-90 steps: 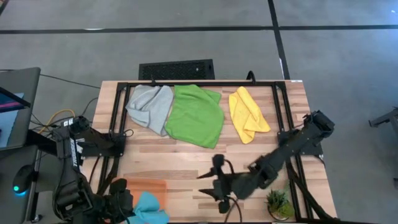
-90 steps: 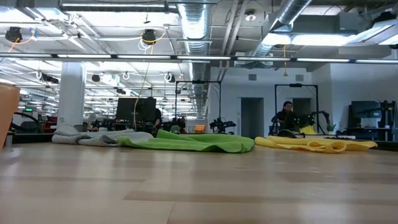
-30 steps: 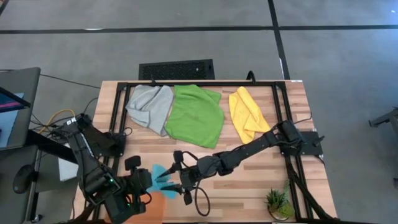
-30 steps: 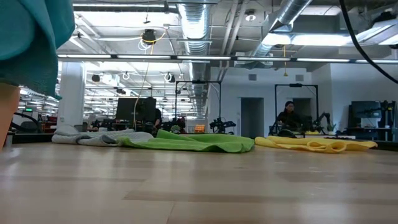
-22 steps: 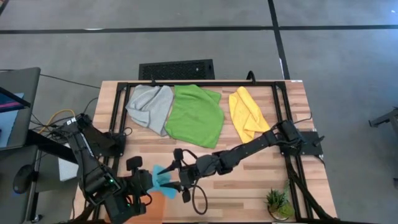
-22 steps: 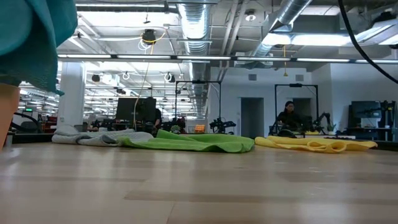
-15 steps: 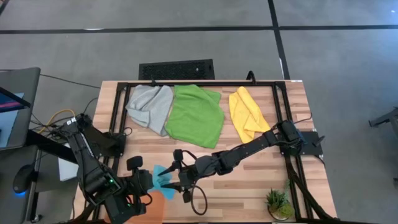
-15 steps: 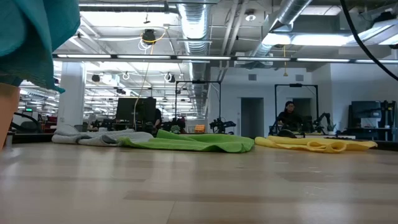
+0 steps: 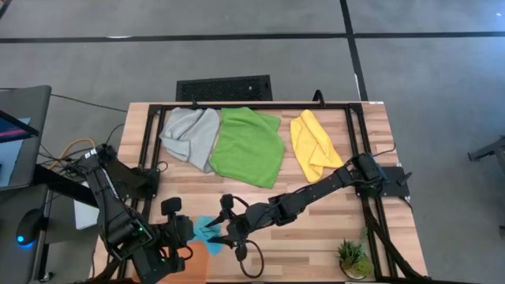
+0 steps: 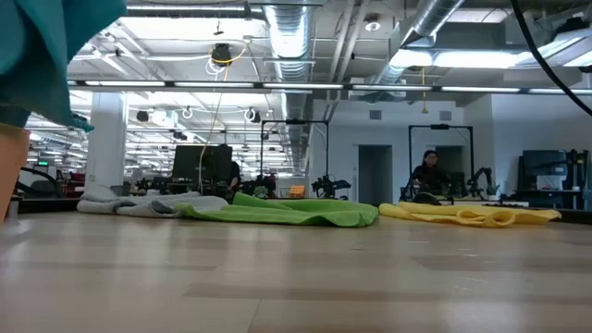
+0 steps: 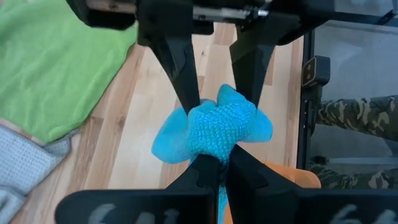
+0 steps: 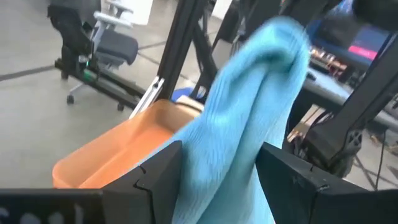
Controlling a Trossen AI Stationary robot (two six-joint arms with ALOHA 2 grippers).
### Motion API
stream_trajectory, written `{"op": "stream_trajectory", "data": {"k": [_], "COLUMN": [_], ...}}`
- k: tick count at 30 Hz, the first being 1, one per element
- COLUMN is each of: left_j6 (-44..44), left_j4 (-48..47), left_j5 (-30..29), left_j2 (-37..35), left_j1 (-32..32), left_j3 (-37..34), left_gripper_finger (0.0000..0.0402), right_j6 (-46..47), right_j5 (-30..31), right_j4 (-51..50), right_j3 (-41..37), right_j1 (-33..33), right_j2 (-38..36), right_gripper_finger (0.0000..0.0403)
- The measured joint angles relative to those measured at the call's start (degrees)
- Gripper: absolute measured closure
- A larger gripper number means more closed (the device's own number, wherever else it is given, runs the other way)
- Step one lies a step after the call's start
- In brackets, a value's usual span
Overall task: Fold microfiber towels
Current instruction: Put the blue microfiber towel into the orange bin
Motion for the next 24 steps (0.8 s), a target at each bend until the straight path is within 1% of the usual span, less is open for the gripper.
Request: {"op": "stream_trajectory", "data": {"k": [4,16,20,24], "left_j6": [0.01,2.14,2.36,0.55], "left_j4": [0.02,0.49,0.5,-0.17], "left_j5": [-0.35,-0.75,-0.81,0.39], "left_j2": [0.0,0.0,0.0,0.0], "left_j1": [-0.19,-0.52,-0.52,-0.52], "left_j3": [0.96,3.52,4.17,4.17], "left_gripper_finger": [0.0401,0.0401,0.0401,0.0401], "right_j6": [1.36,1.54,3.14,3.35], "right_j5": [0.01,0.11,0.2,0.22], "right_j4": [-2.15,-7.45,-8.38,-8.62], "right_j3": [0.0,0.0,0.0,0.0], "right_j1": [-0.23,-0.26,-0.28,-0.26], "right_j2": [0.0,-0.02,-0.02,-0.02], "right_gripper_finger": [0.0178,0.0178,0.0178,0.019]}}
